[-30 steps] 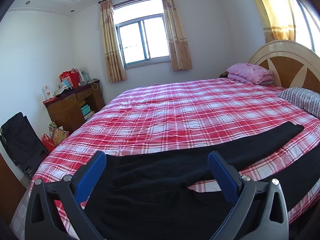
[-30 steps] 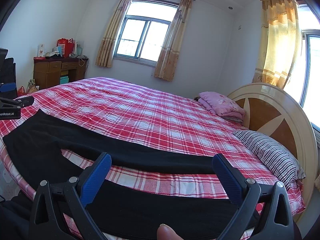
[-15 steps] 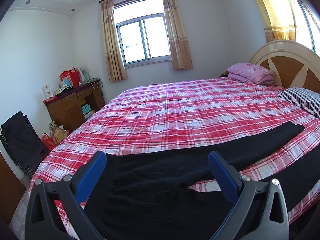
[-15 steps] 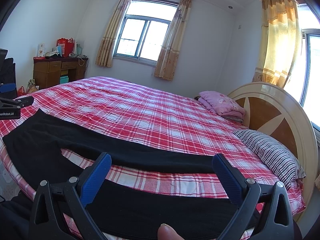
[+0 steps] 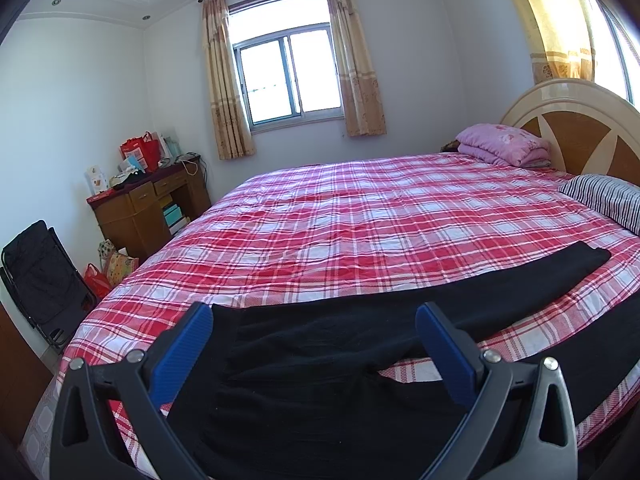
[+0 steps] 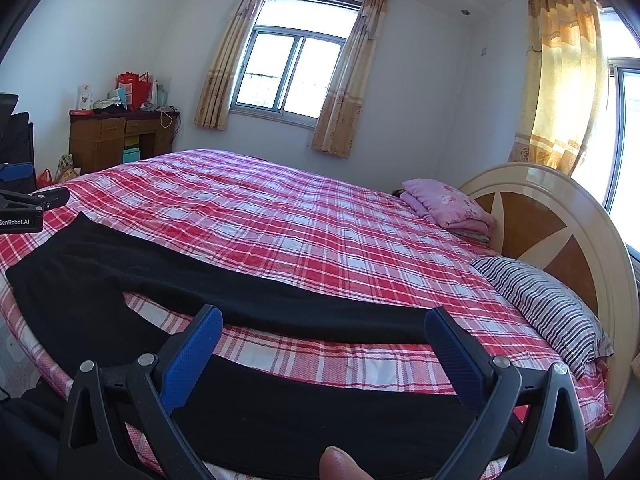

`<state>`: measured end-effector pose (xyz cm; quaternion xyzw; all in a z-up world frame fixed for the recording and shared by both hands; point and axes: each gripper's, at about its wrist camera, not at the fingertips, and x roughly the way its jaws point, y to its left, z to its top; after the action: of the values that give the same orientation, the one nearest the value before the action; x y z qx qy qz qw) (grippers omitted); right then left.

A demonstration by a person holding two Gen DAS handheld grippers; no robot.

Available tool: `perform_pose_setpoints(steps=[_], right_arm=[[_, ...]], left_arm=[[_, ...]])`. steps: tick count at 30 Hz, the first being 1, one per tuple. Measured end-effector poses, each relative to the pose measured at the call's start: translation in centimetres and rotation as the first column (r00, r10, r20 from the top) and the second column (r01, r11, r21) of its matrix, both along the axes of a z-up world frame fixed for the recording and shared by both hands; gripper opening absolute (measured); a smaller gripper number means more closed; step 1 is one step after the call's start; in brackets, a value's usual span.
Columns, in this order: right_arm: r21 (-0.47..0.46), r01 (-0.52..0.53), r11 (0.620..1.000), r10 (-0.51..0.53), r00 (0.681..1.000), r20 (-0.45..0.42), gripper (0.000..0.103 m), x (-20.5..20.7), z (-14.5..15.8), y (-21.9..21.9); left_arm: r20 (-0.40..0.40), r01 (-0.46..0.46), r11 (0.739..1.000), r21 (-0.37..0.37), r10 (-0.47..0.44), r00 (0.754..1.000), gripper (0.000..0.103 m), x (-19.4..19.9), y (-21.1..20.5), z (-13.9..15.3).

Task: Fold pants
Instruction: 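Lower both tools onto the pants legs and close both grippers on the cuffs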

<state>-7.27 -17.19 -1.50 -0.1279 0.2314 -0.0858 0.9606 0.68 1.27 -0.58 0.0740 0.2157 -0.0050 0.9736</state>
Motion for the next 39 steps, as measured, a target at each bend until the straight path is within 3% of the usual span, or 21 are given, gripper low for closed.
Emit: perform_pose_setpoints(steps=[7, 10, 14, 15, 17, 19, 24, 29, 34, 36, 39], right_arm=[[0.048, -0.049, 0.998, 0.051, 0.998, -0.042, 0.102, 0.7, -1.0, -0.3], [0.075, -0.057, 0.996, 0.062, 0.995, -0.073, 0.102, 1.7, -1.9, -1.1], [0.112, -0.015, 0.994, 0.028, 0.994, -0.107, 0.101, 3.5, -3.1, -3.8], [0.136, -0.003, 0.991, 0.02, 0.993, -0.12, 0.099, 4.1, -3.4, -4.7], [0.217, 0.017, 0.976, 0.017, 0.988, -0.155, 0.082, 5.2, -4.1, -6.9], [0.289, 0.041, 0.956, 0.018, 0.979, -0.201, 0.075, 6.6, -5.0, -8.8], [0.265, 0.111, 0.958, -0.039, 0.963, -0.266, 0.074, 8.9, -6.4, -11.2], [0.241, 0.135, 0.961, -0.057, 0.951, -0.305, 0.074, 10.3, -6.9, -12.9], [0.237, 0.17, 0.957, -0.083, 0.938, -0.337, 0.074, 11.8, -7.5, -15.0], [0.232, 0.18, 0.956, -0.091, 0.933, -0.35, 0.074, 12.4, -8.0, -15.7], [0.213, 0.19, 0.958, -0.102, 0.925, -0.367, 0.074, 13.1, -8.5, -16.3]], left_arm=[[-0.016, -0.011, 1.0, 0.016, 0.011, 1.0, 0.103, 1.3, 0.2, -1.0], [-0.051, -0.025, 0.999, 0.029, 0.026, 0.998, 0.103, 3.9, 1.6, -2.2], [-0.132, -0.107, 0.994, 0.016, 0.108, 0.985, 0.103, 9.3, 6.8, -3.6], [-0.142, -0.122, 0.992, 0.02, 0.123, 0.982, 0.103, 10.4, 8.1, -3.9], [-0.162, -0.166, 0.985, 0.045, 0.171, 0.972, 0.103, 12.7, 11.3, -4.8], [-0.199, -0.187, 0.981, 0.049, 0.193, 0.961, 0.103, 14.5, 13.8, -5.7], [-0.298, -0.165, 0.986, -0.009, 0.154, 0.942, 0.076, 17.9, 17.3, -8.2], [-0.39, -0.115, 0.992, -0.058, 0.083, 0.917, 0.066, 20.8, 17.3, -10.9], [-0.438, -0.067, 0.997, -0.048, 0.039, 0.898, 0.059, 22.4, 16.3, -12.5], [-0.457, -0.06, 0.997, -0.054, 0.029, 0.889, 0.042, 23.2, 16.2, -13.0], [-0.484, -0.067, 0.996, -0.066, 0.027, 0.875, 0.033, 23.8, 16.4, -13.7]])
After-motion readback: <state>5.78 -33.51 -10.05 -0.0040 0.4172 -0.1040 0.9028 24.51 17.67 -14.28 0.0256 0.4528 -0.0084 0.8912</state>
